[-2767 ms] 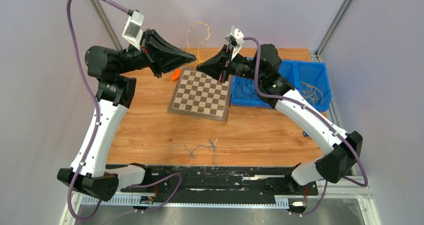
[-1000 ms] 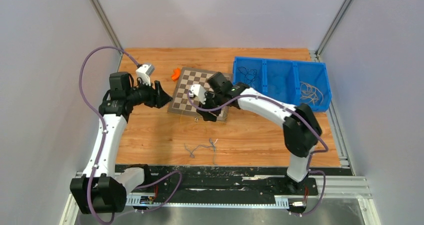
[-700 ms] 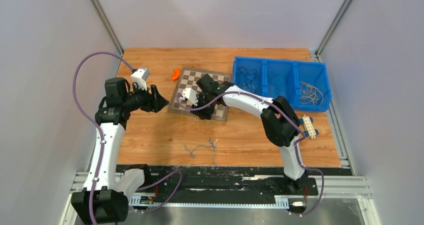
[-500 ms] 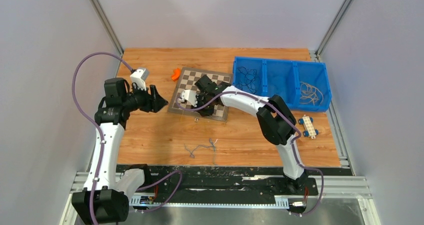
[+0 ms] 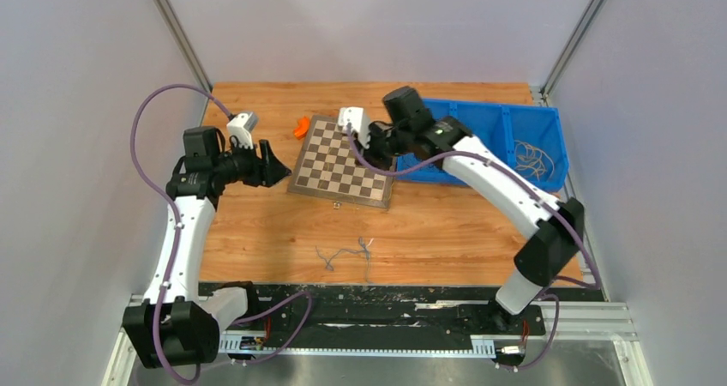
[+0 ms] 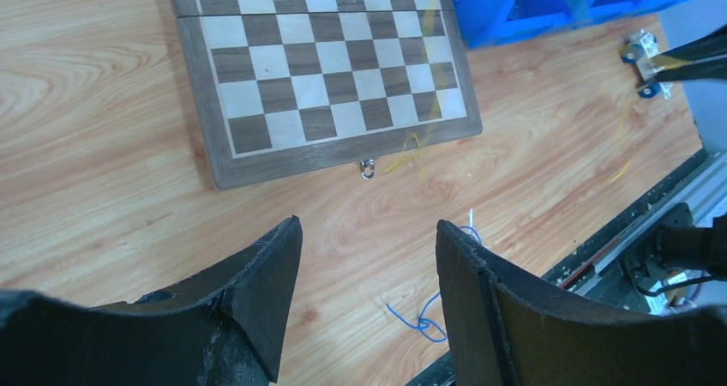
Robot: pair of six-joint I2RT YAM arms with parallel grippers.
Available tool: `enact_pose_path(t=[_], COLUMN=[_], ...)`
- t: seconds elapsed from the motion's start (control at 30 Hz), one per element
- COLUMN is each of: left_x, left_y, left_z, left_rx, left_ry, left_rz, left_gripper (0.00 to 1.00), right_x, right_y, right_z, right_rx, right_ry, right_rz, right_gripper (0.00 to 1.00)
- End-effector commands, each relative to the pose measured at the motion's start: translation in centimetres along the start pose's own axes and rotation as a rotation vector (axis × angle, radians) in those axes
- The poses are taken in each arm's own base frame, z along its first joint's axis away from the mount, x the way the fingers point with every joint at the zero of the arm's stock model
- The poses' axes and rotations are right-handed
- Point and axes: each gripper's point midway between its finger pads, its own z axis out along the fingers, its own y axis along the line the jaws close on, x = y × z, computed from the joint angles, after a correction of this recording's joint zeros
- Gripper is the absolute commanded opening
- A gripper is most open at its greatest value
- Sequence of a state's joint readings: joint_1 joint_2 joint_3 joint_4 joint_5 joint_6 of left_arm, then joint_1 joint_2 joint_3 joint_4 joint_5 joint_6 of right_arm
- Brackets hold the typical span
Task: Untangle the cables
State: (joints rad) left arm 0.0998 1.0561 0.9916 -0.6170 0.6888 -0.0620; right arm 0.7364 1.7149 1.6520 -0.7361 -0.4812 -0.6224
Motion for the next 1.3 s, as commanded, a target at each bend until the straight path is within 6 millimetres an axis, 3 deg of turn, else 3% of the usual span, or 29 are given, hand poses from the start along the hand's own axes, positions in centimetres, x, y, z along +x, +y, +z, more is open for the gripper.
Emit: enact_pose_path(t=[0.0, 0.07, 0.23, 0.37, 0.43, 0.57, 0.67, 0.77, 0.93, 1.13, 1.27], left_x=[-3.1, -3.6, -4.4, -4.6, -4.6, -4.9, -5.1, -5.0, -4.7, -4.5, -4.3], left_y=[-0.9, -1.1, -1.5, -1.6, -1.7, -1.9, -2.0, -1.9, -1.7, -1.5, -1.3], left_z=[0.0, 0.1, 0.0, 0.3, 0.4, 0.8, 1.2, 1.6, 2.1, 2.3, 2.4], left_rx=[0.055, 0.067, 0.086, 0.106, 0.12, 0.147, 0.169, 0.182, 0.194, 0.189, 0.182], left_ry=[-0.076, -0.081, -0.093, -0.099, -0.097, -0.099, -0.099, -0.092, -0.086, -0.085, -0.084], left_rz=[0.009, 0.002, 0.014, 0.004, -0.002, -0.012, -0.028, -0.056, -0.092, -0.092, -0.09], left_gripper=[0.67, 0.67, 0.67, 0.68, 0.68, 0.68, 0.68, 0.68, 0.68, 0.68, 0.68], right_x=[-2.3, -3.8, -7.2, -7.6, -5.6, 0.2, 4.1, 6.9, 11.6, 18.7, 21.9], right_y=[0.4, -0.4, -4.7, -6.1, -7.2, -9.3, -10.4, -11.1, -12.9, -15.0, -15.9], right_z=[-4.5, -7.4, -19.1, -27.8, -30.7, -36.8, -41.0, -43.7, -45.6, -44.4, -42.5], right_rx=[0.007, 0.049, 0.267, 0.516, 0.686, 0.968, 1.084, 1.134, 1.164, 1.146, 1.11], right_ry=[-0.101, -0.162, -0.355, -0.409, -0.353, -0.239, -0.181, -0.144, -0.067, 0.047, 0.057], right_rz=[0.004, 0.043, 0.144, 0.109, 0.116, 0.221, 0.325, 0.398, 0.476, 0.59, 0.627], right_gripper=[0.0, 0.0, 0.0, 0.0, 0.0, 0.0, 0.0, 0.0, 0.0, 0.0, 0.0])
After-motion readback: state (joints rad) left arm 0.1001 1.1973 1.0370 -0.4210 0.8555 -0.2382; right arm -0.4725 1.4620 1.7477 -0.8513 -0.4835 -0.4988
